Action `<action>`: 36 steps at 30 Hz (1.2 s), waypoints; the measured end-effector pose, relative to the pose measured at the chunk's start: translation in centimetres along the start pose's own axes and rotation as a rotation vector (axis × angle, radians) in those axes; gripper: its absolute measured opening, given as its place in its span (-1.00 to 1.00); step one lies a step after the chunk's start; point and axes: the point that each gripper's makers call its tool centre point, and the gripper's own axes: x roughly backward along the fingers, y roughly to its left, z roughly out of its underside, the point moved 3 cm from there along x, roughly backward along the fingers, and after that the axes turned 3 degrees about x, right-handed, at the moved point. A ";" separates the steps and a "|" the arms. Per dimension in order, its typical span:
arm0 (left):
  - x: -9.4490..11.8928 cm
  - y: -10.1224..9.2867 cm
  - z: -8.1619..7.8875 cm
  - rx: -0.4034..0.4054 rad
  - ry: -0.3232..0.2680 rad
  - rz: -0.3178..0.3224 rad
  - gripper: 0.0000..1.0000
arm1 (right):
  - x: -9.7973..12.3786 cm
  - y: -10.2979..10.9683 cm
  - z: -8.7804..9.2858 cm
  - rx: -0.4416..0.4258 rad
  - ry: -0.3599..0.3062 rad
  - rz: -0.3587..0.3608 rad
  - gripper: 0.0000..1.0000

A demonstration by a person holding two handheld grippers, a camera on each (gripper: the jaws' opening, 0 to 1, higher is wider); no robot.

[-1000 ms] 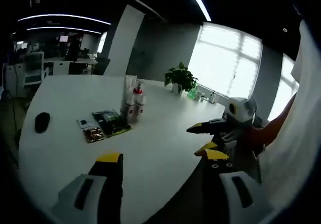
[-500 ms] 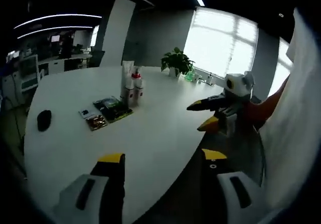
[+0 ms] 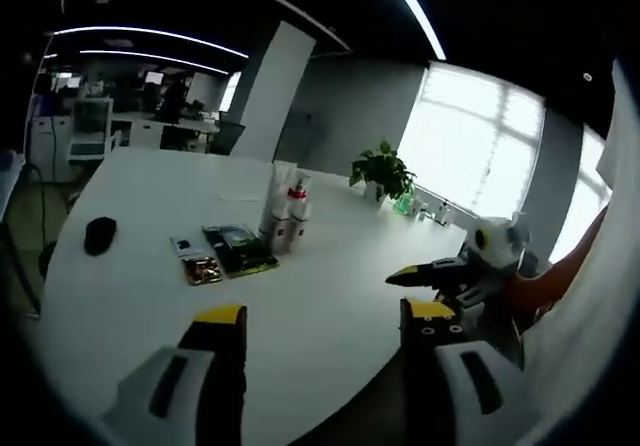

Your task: Arrange the skincare products in the storage area until every visible bottle or jar stands upright without overlapping.

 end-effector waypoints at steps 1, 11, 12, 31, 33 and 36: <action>0.0 0.0 0.0 0.000 -0.003 -0.004 0.16 | 0.0 0.1 0.0 0.002 0.001 -0.001 0.29; 0.3 -0.1 1.0 -0.020 0.013 -0.006 0.17 | -0.2 0.3 0.2 0.006 0.014 -0.009 0.27; 0.3 -0.1 1.2 -0.024 0.018 -0.005 0.17 | -0.2 0.3 0.2 0.005 0.015 -0.010 0.27; 1.5 -0.2 2.3 0.032 -0.052 -0.016 0.53 | -0.9 1.3 0.5 0.004 0.040 -0.058 0.51; 1.6 -0.2 2.5 0.032 -0.052 -0.015 0.57 | -0.9 1.5 0.5 0.010 0.042 -0.063 0.52; 1.6 -0.2 2.4 0.042 -0.063 -0.018 0.61 | -1.0 1.8 0.5 0.009 0.050 -0.076 0.54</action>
